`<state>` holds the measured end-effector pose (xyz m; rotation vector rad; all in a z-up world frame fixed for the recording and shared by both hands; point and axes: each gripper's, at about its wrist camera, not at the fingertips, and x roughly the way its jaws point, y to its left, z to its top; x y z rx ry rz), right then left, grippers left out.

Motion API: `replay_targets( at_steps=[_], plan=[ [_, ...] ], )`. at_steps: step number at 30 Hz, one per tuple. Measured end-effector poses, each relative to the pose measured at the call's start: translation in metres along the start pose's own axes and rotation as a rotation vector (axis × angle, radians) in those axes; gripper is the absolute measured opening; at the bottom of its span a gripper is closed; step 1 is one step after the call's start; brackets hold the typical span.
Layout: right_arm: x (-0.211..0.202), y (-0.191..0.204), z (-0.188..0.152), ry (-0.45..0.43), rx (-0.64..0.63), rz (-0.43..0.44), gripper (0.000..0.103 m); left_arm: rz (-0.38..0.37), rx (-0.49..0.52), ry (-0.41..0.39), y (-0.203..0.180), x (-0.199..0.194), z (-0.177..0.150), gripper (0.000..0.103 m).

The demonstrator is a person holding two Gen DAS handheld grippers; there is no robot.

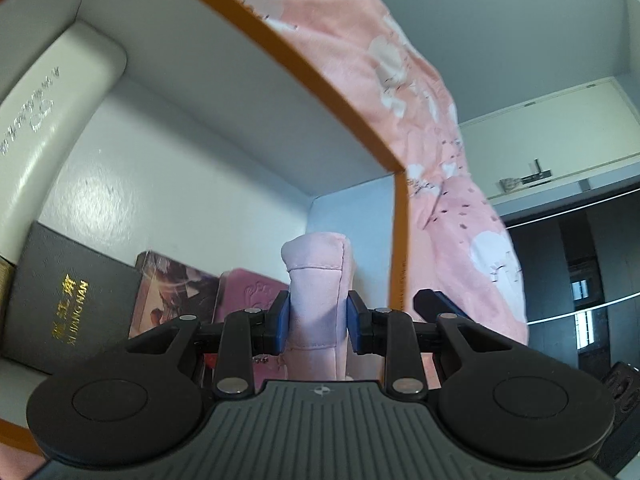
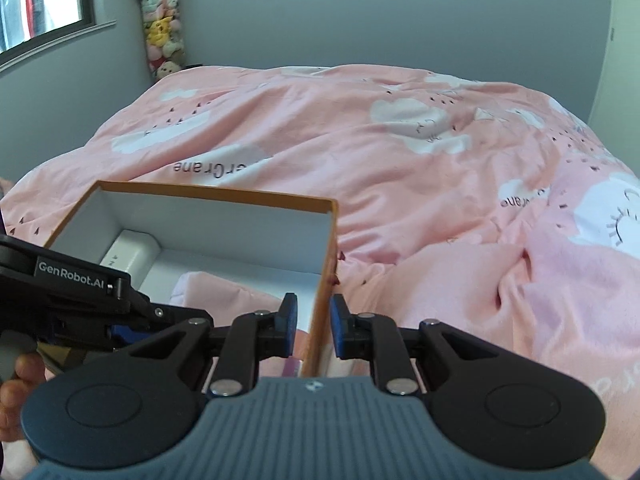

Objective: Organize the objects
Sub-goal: 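Lower the pink fabric pouch into the orange box with the left tool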

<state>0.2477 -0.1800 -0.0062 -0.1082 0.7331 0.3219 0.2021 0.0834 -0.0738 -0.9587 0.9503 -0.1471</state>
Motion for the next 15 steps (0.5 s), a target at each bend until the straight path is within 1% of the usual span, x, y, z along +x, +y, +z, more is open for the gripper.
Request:
replay_targets(
  at_steps=[4,6,7,9,11,12,14,15],
  plan=[
    [0.002,-0.006,-0.008,0.012,0.043,0.018,0.019,0.077,0.068,0.052,-0.005,0.014,-0.004,0.033],
    [0.004,-0.008,-0.011,0.019,0.054,0.020,0.019,0.093,0.090,0.071,-0.008,0.018,-0.006,0.034],
    [0.005,-0.009,-0.012,0.023,0.059,0.023,0.019,0.112,0.107,0.085,-0.010,0.020,-0.006,0.034],
    [0.007,-0.010,-0.015,0.030,0.068,0.030,0.019,0.188,0.176,0.100,-0.018,0.024,-0.007,0.037],
    [0.008,-0.010,-0.017,0.033,0.075,0.033,0.019,0.260,0.255,0.086,-0.026,0.025,-0.010,0.045],
    [0.009,-0.011,-0.017,0.033,0.078,0.036,0.019,0.292,0.286,0.082,-0.030,0.026,-0.010,0.046],
    [0.009,-0.012,-0.017,0.031,0.082,0.039,0.020,0.327,0.316,0.069,-0.033,0.025,-0.010,0.056],
    [0.009,-0.012,-0.018,0.030,0.082,0.038,0.022,0.332,0.323,0.065,-0.033,0.025,-0.010,0.058]
  ],
)
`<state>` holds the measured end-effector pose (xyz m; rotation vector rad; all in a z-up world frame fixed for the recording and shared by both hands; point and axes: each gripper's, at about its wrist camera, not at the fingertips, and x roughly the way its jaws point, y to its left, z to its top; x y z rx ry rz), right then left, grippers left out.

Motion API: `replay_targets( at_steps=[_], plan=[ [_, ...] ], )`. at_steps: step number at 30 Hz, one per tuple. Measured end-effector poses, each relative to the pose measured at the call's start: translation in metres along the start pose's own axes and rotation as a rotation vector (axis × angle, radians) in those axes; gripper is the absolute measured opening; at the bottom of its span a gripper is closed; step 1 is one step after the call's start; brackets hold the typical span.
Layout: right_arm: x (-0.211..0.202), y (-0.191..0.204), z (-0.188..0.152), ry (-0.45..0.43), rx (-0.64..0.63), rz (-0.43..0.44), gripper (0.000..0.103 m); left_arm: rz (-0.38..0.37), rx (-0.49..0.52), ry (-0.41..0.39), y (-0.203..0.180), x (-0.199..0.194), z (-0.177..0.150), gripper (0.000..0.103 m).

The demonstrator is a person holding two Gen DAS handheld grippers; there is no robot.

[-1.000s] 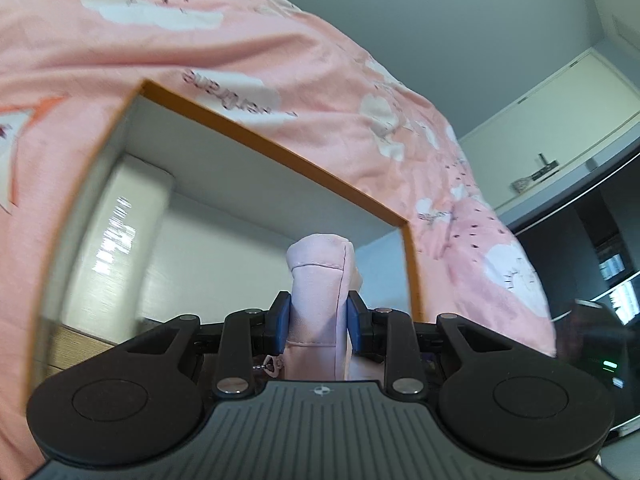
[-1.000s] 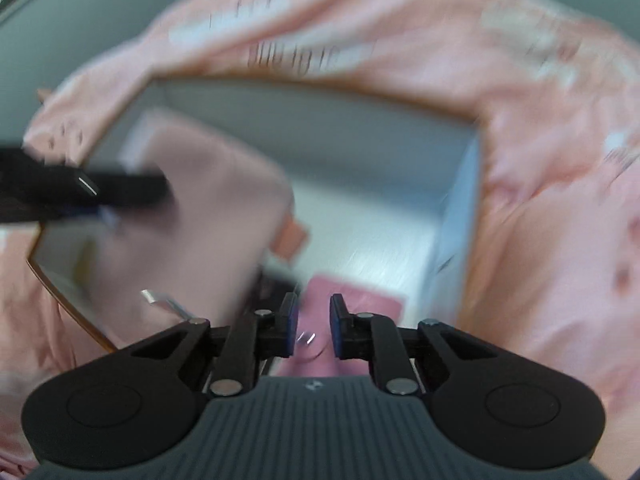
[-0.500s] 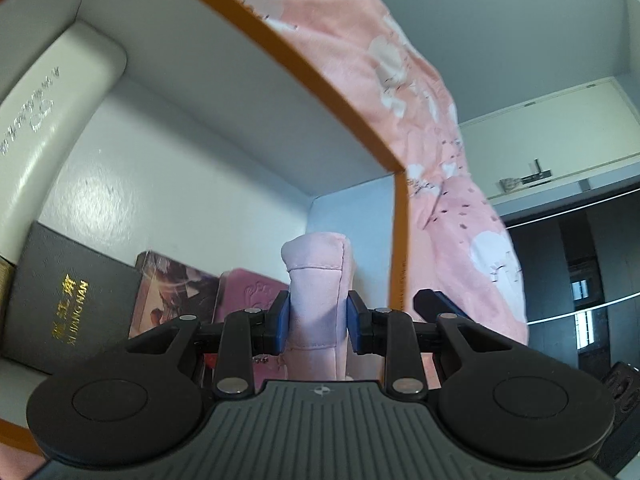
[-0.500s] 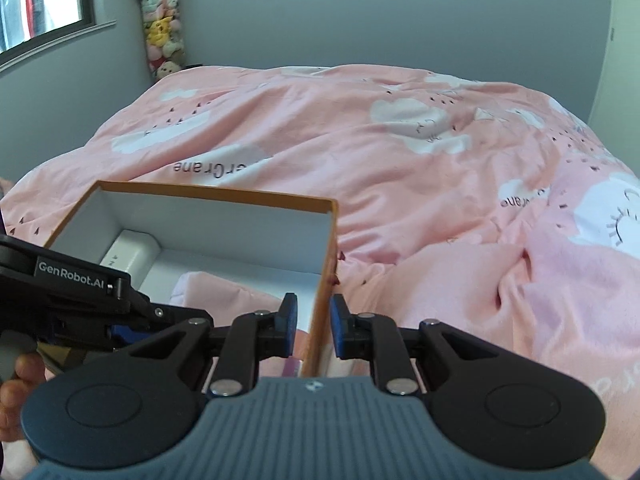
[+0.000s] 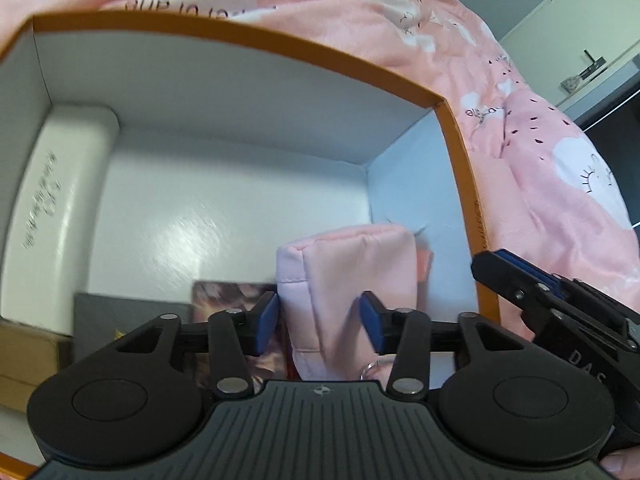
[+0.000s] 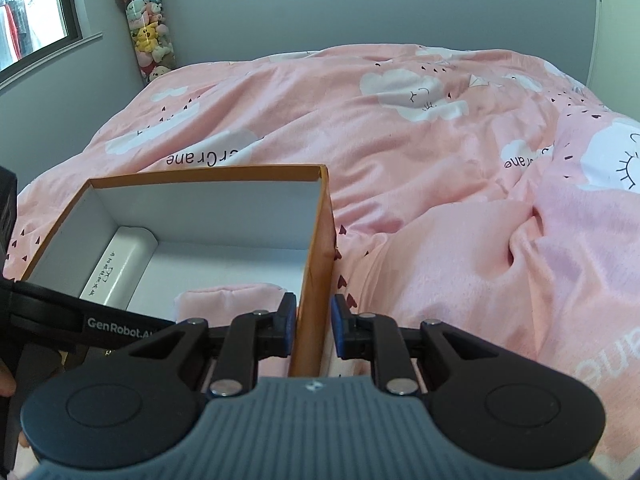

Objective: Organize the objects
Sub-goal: 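Lower the pink fabric pouch into the orange box with the left tool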

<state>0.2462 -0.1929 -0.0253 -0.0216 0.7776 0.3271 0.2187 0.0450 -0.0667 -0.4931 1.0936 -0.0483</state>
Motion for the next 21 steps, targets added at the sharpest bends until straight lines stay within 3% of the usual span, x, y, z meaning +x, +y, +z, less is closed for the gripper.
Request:
replay_targets(
  at_steps=[3,7,10,16,21],
  plan=[
    [0.000,-0.001,-0.001,-0.004,0.004,-0.001,0.025,0.005,0.028,0.000,-0.001,-0.001,0.001,0.060],
    [-0.001,-0.003,-0.003,-0.005,0.013,0.008,0.025,0.052,0.167,-0.011,-0.014,0.002,0.006,0.035],
    [-0.002,-0.004,-0.003,-0.004,0.016,0.011,0.025,0.024,0.262,0.015,-0.024,0.007,0.007,0.030],
    [-0.001,-0.007,-0.004,0.003,0.034,0.018,0.025,0.010,0.413,0.075,-0.030,0.007,0.005,0.029],
    [0.003,-0.005,-0.006,0.023,0.031,0.017,0.025,0.014,0.362,0.108,-0.023,0.016,0.003,0.030]
  ],
)
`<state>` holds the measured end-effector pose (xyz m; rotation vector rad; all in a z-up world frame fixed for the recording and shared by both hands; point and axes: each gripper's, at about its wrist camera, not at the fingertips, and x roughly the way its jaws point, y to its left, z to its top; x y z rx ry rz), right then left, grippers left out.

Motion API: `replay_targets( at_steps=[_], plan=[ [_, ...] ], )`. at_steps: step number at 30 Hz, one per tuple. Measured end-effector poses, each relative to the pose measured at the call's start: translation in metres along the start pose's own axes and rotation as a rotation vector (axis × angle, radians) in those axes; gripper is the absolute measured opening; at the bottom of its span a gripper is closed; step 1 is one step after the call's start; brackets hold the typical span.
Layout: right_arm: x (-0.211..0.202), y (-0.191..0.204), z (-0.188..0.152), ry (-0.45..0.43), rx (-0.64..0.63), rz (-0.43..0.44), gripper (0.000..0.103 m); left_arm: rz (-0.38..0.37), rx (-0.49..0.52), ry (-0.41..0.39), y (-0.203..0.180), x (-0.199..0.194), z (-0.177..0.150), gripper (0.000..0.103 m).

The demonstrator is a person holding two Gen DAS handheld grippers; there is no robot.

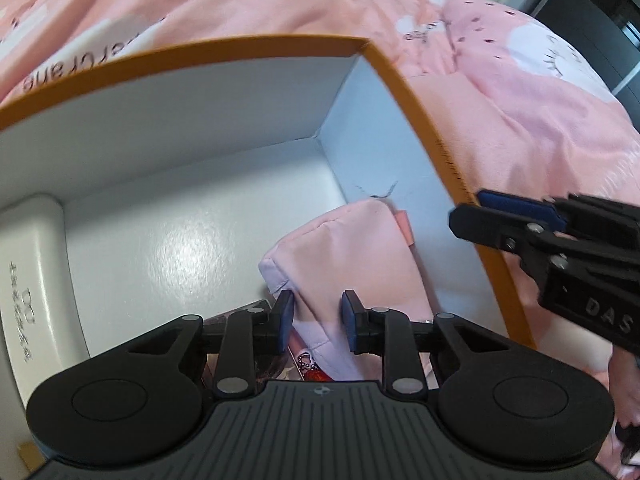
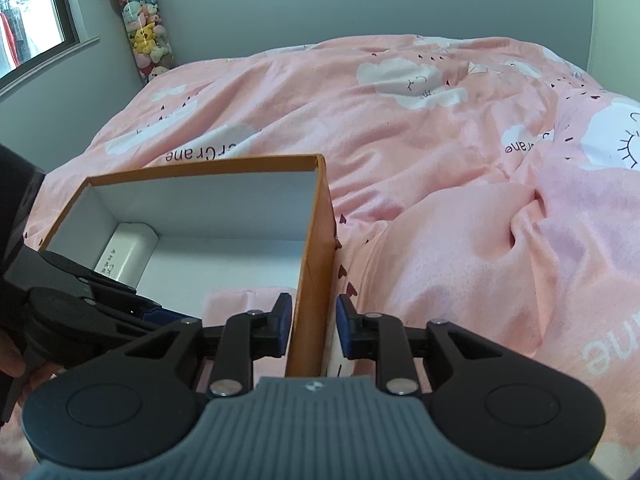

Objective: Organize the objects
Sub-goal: 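Lower the pink fabric pouch into the orange box with the left tool, then grasp the plush keychains in the pile with both tools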

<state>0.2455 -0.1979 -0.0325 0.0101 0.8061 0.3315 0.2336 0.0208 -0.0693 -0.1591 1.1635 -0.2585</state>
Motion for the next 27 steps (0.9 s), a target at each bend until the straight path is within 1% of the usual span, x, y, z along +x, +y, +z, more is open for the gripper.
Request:
replay_targets(
  at_steps=[4,5,7,9,12,16,19,20,23,27],
  plan=[
    [0.001,0.001,-0.001,0.007,-0.005,-0.006,0.025,0.013,0.000,-0.029,-0.005,-0.004,-0.002,0.034],
    [0.000,0.001,0.000,0.005,-0.006,-0.007,0.025,0.014,-0.003,-0.035,-0.005,-0.006,-0.003,0.038],
    [-0.003,0.003,0.000,0.002,-0.011,-0.006,0.026,0.021,-0.011,-0.049,-0.006,-0.010,-0.005,0.043],
    [-0.006,0.005,0.002,-0.003,-0.021,-0.007,0.032,0.035,-0.015,-0.079,-0.005,-0.018,-0.008,0.048],
    [-0.013,0.009,0.002,-0.016,-0.027,-0.010,0.036,0.039,-0.026,-0.150,-0.006,-0.039,-0.016,0.053],
    [-0.028,0.014,0.003,-0.043,-0.027,-0.009,0.044,0.019,-0.047,-0.247,-0.011,-0.077,-0.030,0.062],
    [-0.044,0.020,0.002,-0.074,-0.030,-0.001,0.051,-0.001,-0.060,-0.291,-0.014,-0.105,-0.045,0.063],
    [-0.051,0.022,0.001,-0.083,-0.033,0.001,0.053,-0.006,-0.069,-0.294,-0.014,-0.113,-0.051,0.063],
    [-0.068,0.030,-0.004,-0.099,-0.040,0.010,0.053,-0.033,-0.100,-0.279,-0.017,-0.126,-0.066,0.063],
    [-0.091,0.037,-0.017,-0.104,-0.041,0.036,0.053,-0.070,-0.141,-0.201,-0.017,-0.125,-0.086,0.063]
  ],
)
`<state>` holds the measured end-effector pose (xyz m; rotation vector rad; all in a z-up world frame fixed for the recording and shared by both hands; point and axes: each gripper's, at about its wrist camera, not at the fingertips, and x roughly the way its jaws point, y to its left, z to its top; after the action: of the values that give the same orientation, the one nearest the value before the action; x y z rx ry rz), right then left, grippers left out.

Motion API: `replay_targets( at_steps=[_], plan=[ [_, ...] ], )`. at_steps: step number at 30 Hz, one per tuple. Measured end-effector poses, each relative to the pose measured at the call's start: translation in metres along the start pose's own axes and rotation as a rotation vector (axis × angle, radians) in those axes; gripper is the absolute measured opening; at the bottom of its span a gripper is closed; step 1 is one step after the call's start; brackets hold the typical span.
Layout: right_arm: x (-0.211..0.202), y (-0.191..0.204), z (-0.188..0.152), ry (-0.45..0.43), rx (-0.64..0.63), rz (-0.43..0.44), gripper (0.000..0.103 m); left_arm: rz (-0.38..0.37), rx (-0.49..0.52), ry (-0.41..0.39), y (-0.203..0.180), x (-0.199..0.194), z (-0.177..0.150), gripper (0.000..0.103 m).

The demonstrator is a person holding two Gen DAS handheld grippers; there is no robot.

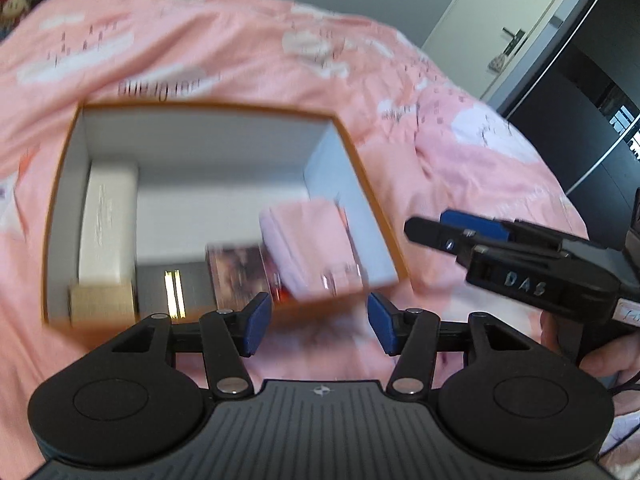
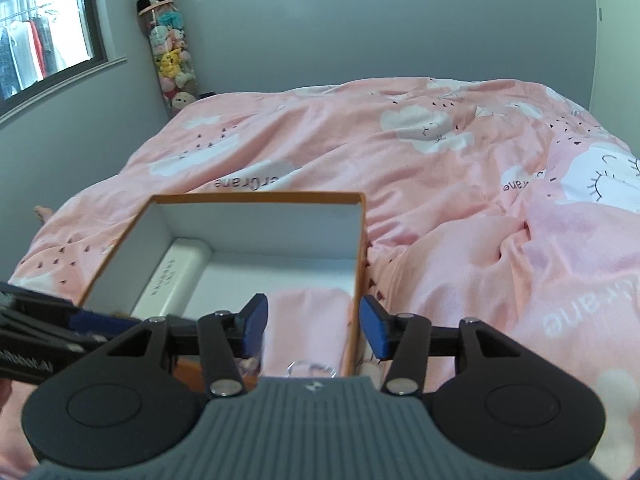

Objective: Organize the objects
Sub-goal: 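Grasp the plush keychains in the pile with both tools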

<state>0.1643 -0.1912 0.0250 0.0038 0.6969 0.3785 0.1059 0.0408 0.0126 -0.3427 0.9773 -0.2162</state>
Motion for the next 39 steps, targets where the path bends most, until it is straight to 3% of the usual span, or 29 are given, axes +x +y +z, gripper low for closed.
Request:
replay_targets(
  at_steps=[4,8,15,17,22,24,27,33,39],
  plan=[
    [-0.010,0.006,-0.018,0.054,0.003,0.022,0.053,-0.023,-0.036,0.086,-0.001,0.004,-0.022,0.063],
    [-0.005,0.004,-0.043,0.156,0.032,0.040,0.052,-0.044,-0.020,0.118,-0.007,-0.003,-0.047,0.074],
    [0.004,0.007,-0.082,0.329,0.066,0.088,0.052,-0.029,-0.038,0.211,-0.006,-0.002,-0.083,0.076],
    [0.007,0.011,-0.090,0.372,0.074,0.108,0.052,-0.039,-0.044,0.238,-0.005,0.005,-0.090,0.082],
    [0.011,0.023,-0.104,0.442,0.036,0.126,0.055,0.013,-0.044,0.276,-0.004,0.024,-0.103,0.076],
    [0.012,0.026,-0.108,0.455,0.022,0.124,0.063,0.017,-0.031,0.262,-0.005,0.023,-0.105,0.068],
    [0.017,0.026,-0.110,0.485,0.017,0.126,0.063,0.045,-0.024,0.204,-0.003,0.013,-0.104,0.061],
    [0.026,0.040,-0.114,0.508,-0.085,0.118,0.076,0.057,-0.098,0.099,0.014,0.011,-0.096,0.061],
    [0.040,0.049,-0.119,0.530,-0.159,0.081,0.071,0.065,-0.145,0.025,0.024,0.016,-0.091,0.064]
  ],
)
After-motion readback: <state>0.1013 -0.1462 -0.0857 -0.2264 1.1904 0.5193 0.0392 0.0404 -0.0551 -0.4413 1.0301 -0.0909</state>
